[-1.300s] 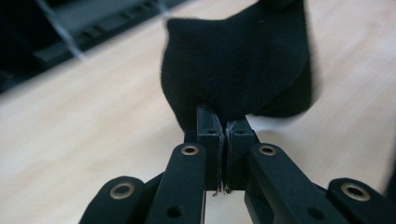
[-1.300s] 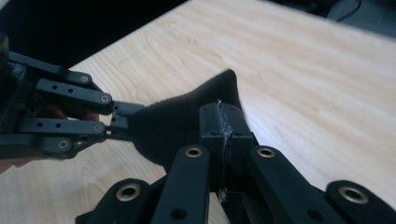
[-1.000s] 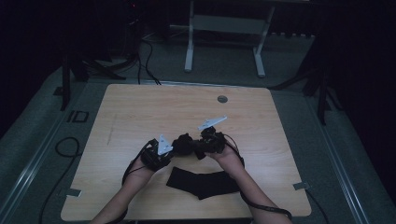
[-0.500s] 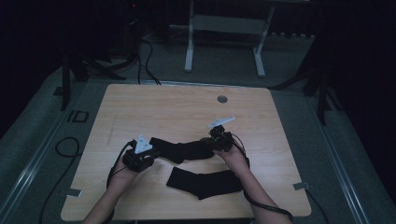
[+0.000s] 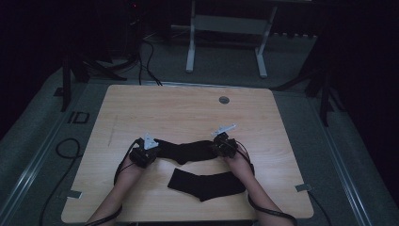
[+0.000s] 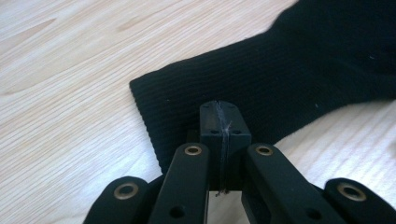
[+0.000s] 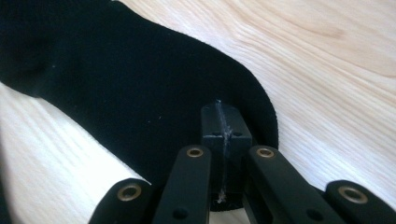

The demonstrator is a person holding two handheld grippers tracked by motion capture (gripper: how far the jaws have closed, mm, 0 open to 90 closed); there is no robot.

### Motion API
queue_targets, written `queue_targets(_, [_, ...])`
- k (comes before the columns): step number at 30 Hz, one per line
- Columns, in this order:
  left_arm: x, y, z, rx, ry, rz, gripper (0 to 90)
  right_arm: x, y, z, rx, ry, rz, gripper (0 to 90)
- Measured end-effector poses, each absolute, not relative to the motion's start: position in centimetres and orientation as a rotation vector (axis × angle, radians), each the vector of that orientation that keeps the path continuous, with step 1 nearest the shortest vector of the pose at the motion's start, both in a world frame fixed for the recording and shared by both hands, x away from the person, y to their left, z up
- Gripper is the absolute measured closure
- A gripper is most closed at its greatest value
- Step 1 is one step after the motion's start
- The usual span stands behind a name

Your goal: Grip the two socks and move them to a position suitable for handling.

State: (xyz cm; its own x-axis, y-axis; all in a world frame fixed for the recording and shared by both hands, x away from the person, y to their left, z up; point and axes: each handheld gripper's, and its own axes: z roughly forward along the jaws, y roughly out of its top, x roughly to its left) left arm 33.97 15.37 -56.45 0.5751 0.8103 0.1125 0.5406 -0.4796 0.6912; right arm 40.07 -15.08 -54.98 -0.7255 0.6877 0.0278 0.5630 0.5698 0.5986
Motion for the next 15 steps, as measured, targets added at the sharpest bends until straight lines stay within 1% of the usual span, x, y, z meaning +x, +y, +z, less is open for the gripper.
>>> queue_targets(2, [34.0, 15.1, -56.4, 2.21, 1.065, 0.576, 90.0, 40.0, -15.4, -55.0, 1.05, 2.593, 0.887, 89.7])
queue_targets(7, [34.2, 13.0, -56.3, 2.237, 0.992, 0.541, 90.0, 39.9, -17.6, -54.9, 1.079, 2.581, 0.868, 89.7])
queue_targets(11, [34.3, 11.9, -56.3, 2.24, 0.976, 0.521, 90.0, 39.8, -19.1, -54.9, 1.11, 2.57, 0.882, 89.7])
queue_targets(12, [34.5, 11.1, -56.3, 2.245, 0.954, 0.51, 90.0, 39.8, -20.1, -54.9, 1.138, 2.559, 0.887, 89.7])
queue_targets(15, [34.6, 10.0, -56.2, 2.258, 0.931, 0.498, 90.0, 39.7, -21.4, -54.9, 1.165, 2.542, 0.888, 89.7])
